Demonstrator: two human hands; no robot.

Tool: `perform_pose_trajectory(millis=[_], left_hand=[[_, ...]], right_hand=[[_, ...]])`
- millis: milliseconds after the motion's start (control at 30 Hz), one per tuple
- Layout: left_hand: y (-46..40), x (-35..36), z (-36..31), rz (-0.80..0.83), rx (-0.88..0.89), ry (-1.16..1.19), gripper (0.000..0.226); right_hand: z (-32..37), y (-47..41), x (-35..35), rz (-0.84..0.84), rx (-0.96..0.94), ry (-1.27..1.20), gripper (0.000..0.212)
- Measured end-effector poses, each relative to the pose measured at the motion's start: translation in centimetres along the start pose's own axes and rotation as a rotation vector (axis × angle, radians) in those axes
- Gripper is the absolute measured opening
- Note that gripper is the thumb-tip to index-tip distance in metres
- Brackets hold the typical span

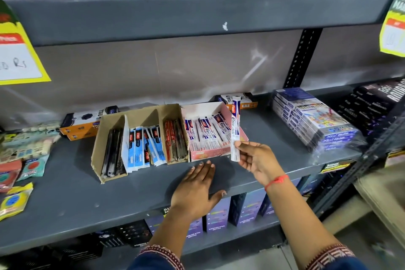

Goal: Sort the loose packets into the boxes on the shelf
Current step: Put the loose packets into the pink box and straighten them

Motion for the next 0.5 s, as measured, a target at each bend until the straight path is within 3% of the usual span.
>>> perform_pose_trajectory(millis=[300,500], left_hand=[[-0.2,0.1,0.3,-0.028,0.02,0.028,0.076],[0.3,0.0,0.7,-0.014,0.02,0.012,0.094]], right_hand=[[0.2,-0.2,1.5,0.011,-0.033,0.074,0.015],[1.8,-1.6,3.8,-0.048,-0.176,0.258,0.027]])
Point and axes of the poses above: each hand's wrist, its own y-axis away from the middle knuckle, its own x-axis out of the palm, z = x × y, the point moved 1 cm from there along -y, towards the middle knuckle, and after that the axes turned 5 degrees about y, right-handed, at the moved point
